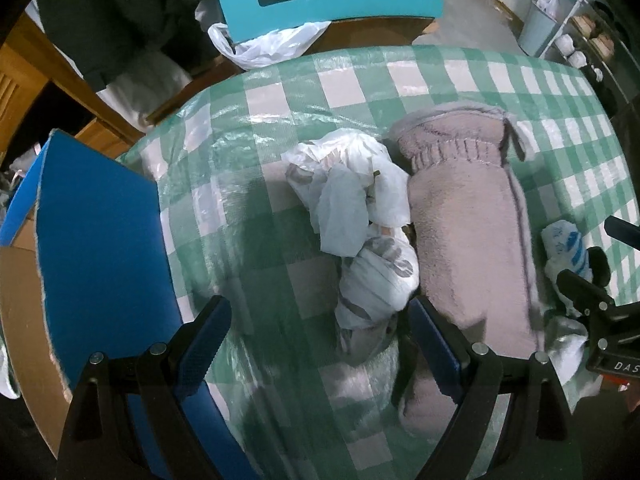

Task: Organize soft objects
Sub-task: 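Grasp the white sock bundle with the left tool while the right tool grasps the blue-striped sock, then lift and carry both held socks over the open cardboard box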

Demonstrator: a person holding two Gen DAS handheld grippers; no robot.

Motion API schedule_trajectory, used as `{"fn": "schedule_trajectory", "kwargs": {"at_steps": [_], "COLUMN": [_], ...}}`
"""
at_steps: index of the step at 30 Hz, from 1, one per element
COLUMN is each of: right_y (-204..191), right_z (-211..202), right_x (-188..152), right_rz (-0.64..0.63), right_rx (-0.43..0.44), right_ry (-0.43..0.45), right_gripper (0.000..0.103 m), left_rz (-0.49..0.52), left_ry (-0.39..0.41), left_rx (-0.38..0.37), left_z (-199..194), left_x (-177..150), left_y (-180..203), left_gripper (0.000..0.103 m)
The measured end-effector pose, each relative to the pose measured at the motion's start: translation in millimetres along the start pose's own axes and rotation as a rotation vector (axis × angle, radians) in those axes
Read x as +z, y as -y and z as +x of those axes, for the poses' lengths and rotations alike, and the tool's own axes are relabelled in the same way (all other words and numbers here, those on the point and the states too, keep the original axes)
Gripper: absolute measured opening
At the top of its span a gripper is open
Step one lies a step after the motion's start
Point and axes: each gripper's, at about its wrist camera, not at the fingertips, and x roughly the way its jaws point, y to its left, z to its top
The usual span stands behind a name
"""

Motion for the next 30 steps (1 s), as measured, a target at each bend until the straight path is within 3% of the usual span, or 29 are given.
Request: {"fn": "schedule_trajectory", "kwargs": {"at_steps": [7, 12, 14, 15, 17, 19, 30], "right_y": [1.6, 5.6, 7.1, 4.3, 4.3, 1.8, 14.7], "right_z": [15.2, 24.3, 26.3, 27.0, 26.5, 25.4, -1.7], "right_x": [-0.2, 1.2, 1.1, 0.6, -2.2, -3.6, -2.3], "right_rz": [0.001, 0.013, 0.013, 0.015, 0.017, 0.012, 0.021], "right_rx": [0.002, 0.019, 0.034, 0.041, 0.051, 0.055, 0.077], "right_ry": [-0.036, -0.053, -0.062, -0.066, -0.061, -0.054, -0.004], "right_gripper": [0.087, 0.07, 0.057, 0.053, 0.051, 0.05, 0.046], "left_rz": [0.038, 0.052, 0.052, 0.053, 0.053, 0.061, 0.06], "left_ry": [0.004, 0.016, 0.022, 0.027, 0.032, 0.023, 0.071], "left_rx": [0.004, -0.001, -0.019, -0.032, -0.06, -0.07, -0.081], "left_z": [10.5, 11.9, 15.7, 15.5, 12.7, 13.9, -2.9], "left_x": [6.5, 8.5, 13.4, 13.8, 10.5, 10.4, 0.1], "left_y": [7.7, 9.3, 7.2, 6.8, 7.9, 9.4, 4.5], "left_gripper": [0.091, 0.091, 0.086, 0.079, 0.062, 0.035, 0.03]}}
